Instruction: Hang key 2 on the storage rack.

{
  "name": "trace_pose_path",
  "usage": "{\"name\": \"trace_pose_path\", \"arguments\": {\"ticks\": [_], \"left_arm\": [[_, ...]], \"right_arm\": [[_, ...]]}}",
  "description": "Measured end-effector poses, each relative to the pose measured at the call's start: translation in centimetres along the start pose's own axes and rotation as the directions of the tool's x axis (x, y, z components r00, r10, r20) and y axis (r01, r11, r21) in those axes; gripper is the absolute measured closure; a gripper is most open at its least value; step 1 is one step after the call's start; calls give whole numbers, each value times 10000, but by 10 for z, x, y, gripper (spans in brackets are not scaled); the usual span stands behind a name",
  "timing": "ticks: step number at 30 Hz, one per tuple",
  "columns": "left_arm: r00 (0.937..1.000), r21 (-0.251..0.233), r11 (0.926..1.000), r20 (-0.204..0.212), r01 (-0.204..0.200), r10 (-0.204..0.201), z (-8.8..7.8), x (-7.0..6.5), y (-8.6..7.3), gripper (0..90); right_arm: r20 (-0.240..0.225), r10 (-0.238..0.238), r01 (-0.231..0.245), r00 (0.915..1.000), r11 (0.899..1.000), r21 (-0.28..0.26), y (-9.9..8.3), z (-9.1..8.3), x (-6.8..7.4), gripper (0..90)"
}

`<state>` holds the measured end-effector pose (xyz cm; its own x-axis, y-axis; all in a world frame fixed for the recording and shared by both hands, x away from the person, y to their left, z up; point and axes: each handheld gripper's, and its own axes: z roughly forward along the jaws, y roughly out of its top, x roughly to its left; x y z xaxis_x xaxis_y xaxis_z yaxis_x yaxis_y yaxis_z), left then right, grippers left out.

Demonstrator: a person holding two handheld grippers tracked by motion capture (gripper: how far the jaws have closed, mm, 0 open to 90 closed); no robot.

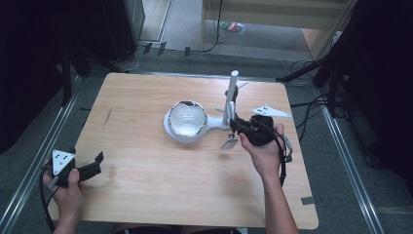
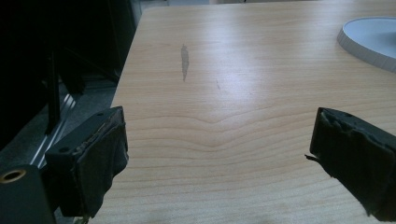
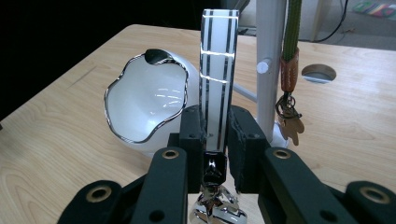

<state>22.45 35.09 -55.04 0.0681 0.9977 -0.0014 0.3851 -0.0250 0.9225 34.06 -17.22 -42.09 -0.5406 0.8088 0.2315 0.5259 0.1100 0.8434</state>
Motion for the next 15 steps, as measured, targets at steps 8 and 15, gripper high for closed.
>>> {"name": "trace_pose_path", "arguments": {"ticks": [8,15], "left_arm": [[10000,-5,10000,-34,5,-5,0,0,0,45],[10000,-10,10000,-37,-6,6,-1,-1,0,46]], "right_arm": [[-435,659,-658,9969,9978,46,-1,7,-15,775],[-852,1132,-1128,9899,9936,88,-3,14,-27,775]]}}
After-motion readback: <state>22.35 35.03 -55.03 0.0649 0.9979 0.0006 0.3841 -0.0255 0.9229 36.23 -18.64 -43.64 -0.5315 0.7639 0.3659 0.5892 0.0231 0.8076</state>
